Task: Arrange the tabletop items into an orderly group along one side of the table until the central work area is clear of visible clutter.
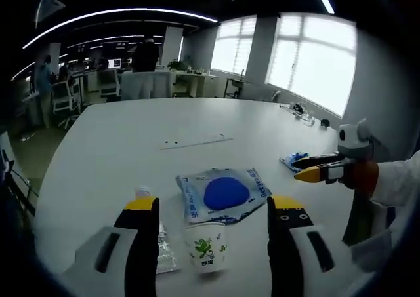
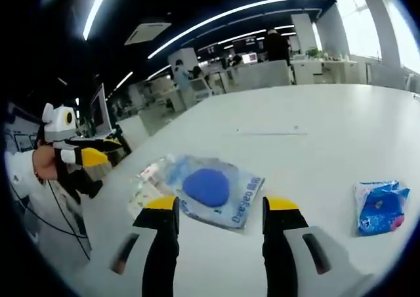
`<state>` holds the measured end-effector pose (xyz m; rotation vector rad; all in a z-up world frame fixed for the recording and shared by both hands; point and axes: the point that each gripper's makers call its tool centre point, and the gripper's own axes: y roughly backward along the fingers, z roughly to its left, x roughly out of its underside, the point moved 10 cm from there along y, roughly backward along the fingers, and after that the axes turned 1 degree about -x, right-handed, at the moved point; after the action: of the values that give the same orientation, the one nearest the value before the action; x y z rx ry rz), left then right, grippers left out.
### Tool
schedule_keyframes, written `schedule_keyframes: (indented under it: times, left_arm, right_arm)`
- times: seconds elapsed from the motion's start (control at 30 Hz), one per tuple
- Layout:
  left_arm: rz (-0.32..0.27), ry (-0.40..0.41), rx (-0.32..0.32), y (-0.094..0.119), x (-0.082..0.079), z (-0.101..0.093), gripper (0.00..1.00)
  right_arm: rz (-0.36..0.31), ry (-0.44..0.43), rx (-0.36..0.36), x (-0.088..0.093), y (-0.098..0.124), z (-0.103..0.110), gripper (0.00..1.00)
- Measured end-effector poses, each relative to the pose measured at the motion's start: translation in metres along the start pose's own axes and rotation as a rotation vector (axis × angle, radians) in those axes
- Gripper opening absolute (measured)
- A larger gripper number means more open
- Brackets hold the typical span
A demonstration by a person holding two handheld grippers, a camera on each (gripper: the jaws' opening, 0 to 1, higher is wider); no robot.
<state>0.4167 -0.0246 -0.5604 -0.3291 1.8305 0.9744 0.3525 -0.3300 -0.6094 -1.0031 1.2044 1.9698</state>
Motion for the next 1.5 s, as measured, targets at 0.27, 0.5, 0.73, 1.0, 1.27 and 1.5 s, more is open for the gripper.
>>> schedule_keyframes:
  times: [0.27, 0.5, 0.73, 1.0, 1.27, 1.5]
  left_arm:
    - [0.007, 0.0, 0.004, -0.009, -0.002, 0.008, 0.67]
    - [0.02, -0.009, 0.013, -0.021, -0.002, 0.015, 0.66]
    - [0.041, -0.01, 0.015, -0.031, 0.002, 0.023, 0.66]
    - [0.054, -0.01, 0.017, -0.04, 0.004, 0.027, 0.65]
    - [0.065, -0.027, 0.022, -0.048, 0.005, 0.028, 0.64]
    - [0.074, -0.026, 0.02, -0.051, 0.008, 0.03, 0.63]
  right_arm:
    - [0.024, -0.038, 0.005, 0.011, -0.015, -0.007, 0.46]
    - [0.049, -0.072, 0.014, 0.024, -0.031, -0.015, 0.42]
    - [0.071, -0.133, 0.019, 0.039, -0.045, -0.022, 0.4]
    - [0.09, -0.169, 0.018, 0.05, -0.056, -0.026, 0.36]
    - [0.095, -0.188, 0.016, 0.055, -0.063, -0.03, 0.27]
    - [0.103, -0.191, 0.01, 0.057, -0.066, -0.03, 0.18]
